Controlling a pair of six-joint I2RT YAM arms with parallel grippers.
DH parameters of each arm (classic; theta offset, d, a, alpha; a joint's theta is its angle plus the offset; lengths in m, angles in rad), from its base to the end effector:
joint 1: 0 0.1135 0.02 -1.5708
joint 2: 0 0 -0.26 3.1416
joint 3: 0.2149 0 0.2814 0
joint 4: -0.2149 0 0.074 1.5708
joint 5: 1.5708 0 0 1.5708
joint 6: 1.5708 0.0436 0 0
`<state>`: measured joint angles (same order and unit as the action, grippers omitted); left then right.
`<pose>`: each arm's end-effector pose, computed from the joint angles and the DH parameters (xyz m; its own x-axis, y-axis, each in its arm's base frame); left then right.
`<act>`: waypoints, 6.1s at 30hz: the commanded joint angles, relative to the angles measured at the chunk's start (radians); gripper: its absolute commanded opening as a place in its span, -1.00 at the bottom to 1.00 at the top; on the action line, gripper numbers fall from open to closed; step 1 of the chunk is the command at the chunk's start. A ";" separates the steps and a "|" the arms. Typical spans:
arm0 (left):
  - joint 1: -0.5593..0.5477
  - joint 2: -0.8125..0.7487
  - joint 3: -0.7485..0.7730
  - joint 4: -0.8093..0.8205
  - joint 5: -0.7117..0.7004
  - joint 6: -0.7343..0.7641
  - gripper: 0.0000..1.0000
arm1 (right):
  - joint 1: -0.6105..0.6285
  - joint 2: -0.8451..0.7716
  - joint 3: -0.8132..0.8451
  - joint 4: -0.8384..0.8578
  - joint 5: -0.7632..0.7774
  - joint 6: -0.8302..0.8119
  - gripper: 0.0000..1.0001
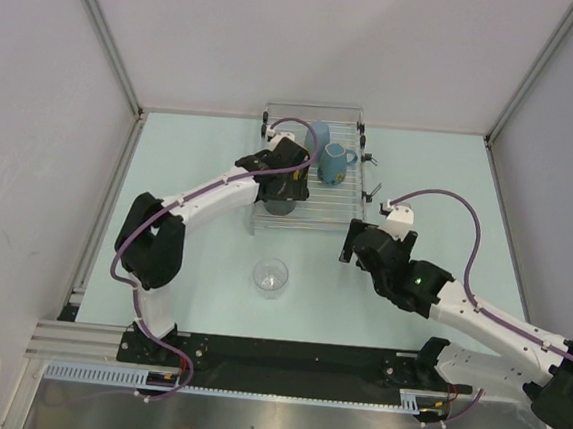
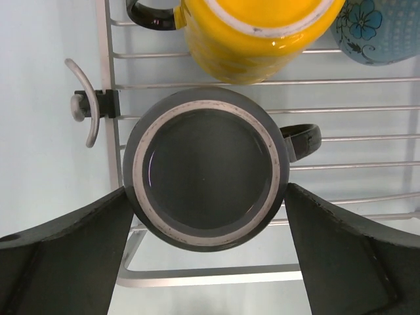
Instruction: Unload the cups from the dish rack
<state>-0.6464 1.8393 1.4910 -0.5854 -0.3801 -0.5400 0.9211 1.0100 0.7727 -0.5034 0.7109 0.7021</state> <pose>0.3578 -0.2497 0.2347 -0.7473 -0.0342 -0.6636 -0.0013 0.9987 -0.0501 0.1691 0.1755 0.2551 -0.5132 0.1335 -0.8478 0.0254 0.9898 0.1404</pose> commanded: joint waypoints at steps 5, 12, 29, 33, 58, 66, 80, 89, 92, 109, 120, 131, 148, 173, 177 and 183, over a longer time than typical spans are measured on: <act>0.024 0.026 0.055 0.048 0.018 0.021 0.99 | -0.007 0.006 0.028 0.031 0.019 -0.007 0.99; 0.030 0.054 0.051 0.059 0.015 0.032 1.00 | -0.010 0.001 0.011 0.040 0.010 0.000 1.00; 0.034 0.041 -0.008 0.068 0.032 0.028 -0.48 | -0.008 -0.010 -0.007 0.039 -0.002 0.014 0.99; 0.024 0.018 -0.058 0.070 0.017 0.020 -0.99 | -0.007 -0.008 -0.012 0.046 -0.008 0.016 0.99; -0.022 -0.327 -0.089 0.117 0.059 0.097 -0.99 | 0.005 -0.062 0.023 0.011 0.019 0.020 1.00; -0.021 -0.506 -0.231 0.280 0.257 0.072 -0.99 | -0.002 -0.108 0.016 0.037 -0.007 0.016 0.99; -0.001 -0.753 -0.636 0.777 0.616 -0.024 -0.99 | -0.125 -0.338 -0.001 0.181 -0.296 0.010 0.99; 0.016 -0.821 -0.839 1.143 0.837 -0.213 -0.99 | -0.215 -0.395 -0.073 0.344 -0.531 0.059 0.99; 0.024 -0.833 -0.905 1.268 0.891 -0.284 -0.99 | -0.274 -0.422 -0.117 0.414 -0.628 0.092 0.99; 0.034 -0.781 -1.115 1.791 1.040 -0.545 -1.00 | -0.389 -0.347 -0.263 0.897 -1.048 0.342 0.96; 0.033 -0.822 -1.085 1.622 0.954 -0.425 -0.99 | -0.294 -0.275 -0.230 0.945 -1.061 0.326 0.95; -0.013 -0.776 -1.071 1.639 0.917 -0.402 -0.99 | -0.237 -0.212 -0.219 0.985 -1.041 0.307 0.92; -0.096 -0.769 -1.104 1.670 0.908 -0.399 -0.99 | -0.232 -0.102 -0.214 1.102 -1.058 0.326 -0.20; -0.101 -0.761 -1.028 1.492 0.873 -0.324 -0.99 | -0.127 -0.080 -0.162 1.014 -1.255 0.235 -1.00; -0.082 -0.778 -0.997 1.414 0.850 -0.292 -0.99 | -0.119 -0.132 -0.158 0.915 -1.242 0.189 -1.00; -0.044 -0.776 -0.953 1.342 0.813 -0.276 -0.99 | -0.105 -0.179 -0.145 0.777 -1.216 0.149 -1.00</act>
<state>-0.7193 1.0592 0.4221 0.8188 0.6479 -0.7593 0.7303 0.8417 0.5983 0.3920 -0.3599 0.9768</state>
